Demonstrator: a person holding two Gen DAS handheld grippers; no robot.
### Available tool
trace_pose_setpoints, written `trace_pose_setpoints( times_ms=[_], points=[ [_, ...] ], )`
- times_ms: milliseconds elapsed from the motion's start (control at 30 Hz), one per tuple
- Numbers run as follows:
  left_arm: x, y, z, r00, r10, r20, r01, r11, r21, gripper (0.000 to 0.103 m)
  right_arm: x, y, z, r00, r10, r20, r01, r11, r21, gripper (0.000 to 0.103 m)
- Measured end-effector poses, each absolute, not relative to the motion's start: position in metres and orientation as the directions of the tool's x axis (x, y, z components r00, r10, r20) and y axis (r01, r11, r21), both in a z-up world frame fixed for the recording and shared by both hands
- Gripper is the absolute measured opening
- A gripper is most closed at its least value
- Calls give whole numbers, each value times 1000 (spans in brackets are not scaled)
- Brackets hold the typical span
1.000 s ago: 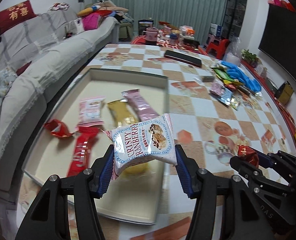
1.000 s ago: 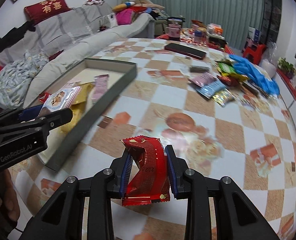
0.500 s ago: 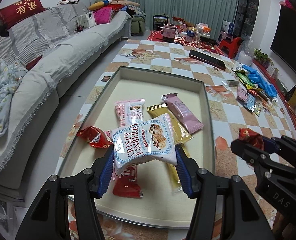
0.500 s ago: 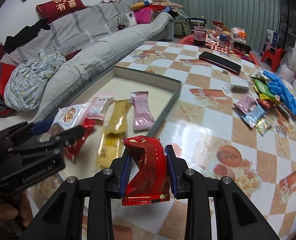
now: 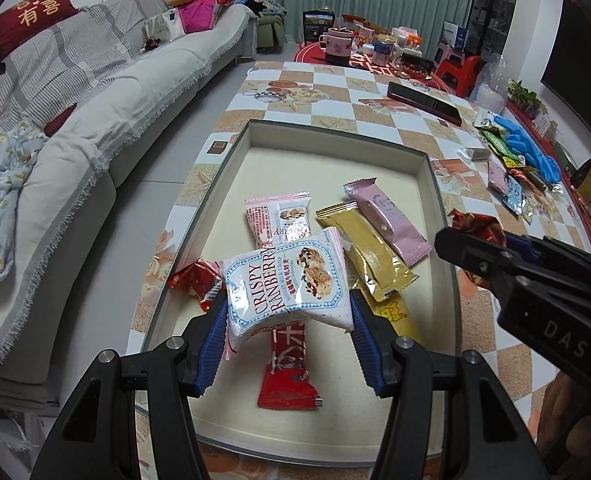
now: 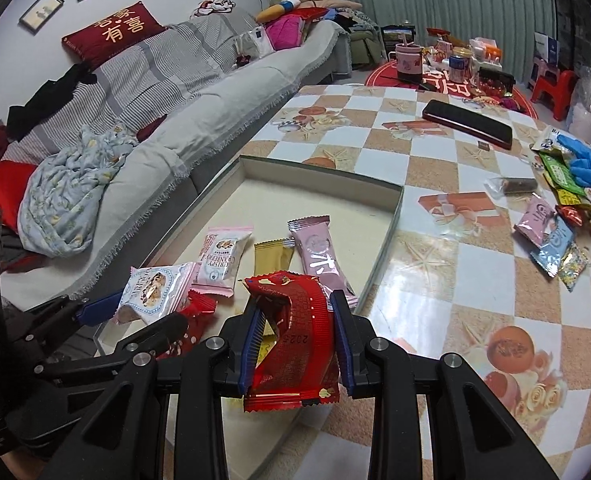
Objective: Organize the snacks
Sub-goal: 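Carry the Crispy Cranberry packet and red wrapper over the tray with both grippers, then lower both held snacks toward the tray bottom with both grippers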
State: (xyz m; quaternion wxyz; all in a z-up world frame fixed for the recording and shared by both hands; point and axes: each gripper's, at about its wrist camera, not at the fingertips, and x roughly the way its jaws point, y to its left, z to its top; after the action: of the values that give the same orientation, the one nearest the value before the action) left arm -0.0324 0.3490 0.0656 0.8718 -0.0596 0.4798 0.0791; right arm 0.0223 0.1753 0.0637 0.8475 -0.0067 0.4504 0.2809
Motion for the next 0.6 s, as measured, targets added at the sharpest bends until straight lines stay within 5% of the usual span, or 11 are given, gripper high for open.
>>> trace_pose_setpoints(
  times_ms=[600],
  points=[
    [-10,352,60,499,84,-862,-169,986,-2,61,52,198,59,420,426,-801,-486,851,198,34]
  ],
)
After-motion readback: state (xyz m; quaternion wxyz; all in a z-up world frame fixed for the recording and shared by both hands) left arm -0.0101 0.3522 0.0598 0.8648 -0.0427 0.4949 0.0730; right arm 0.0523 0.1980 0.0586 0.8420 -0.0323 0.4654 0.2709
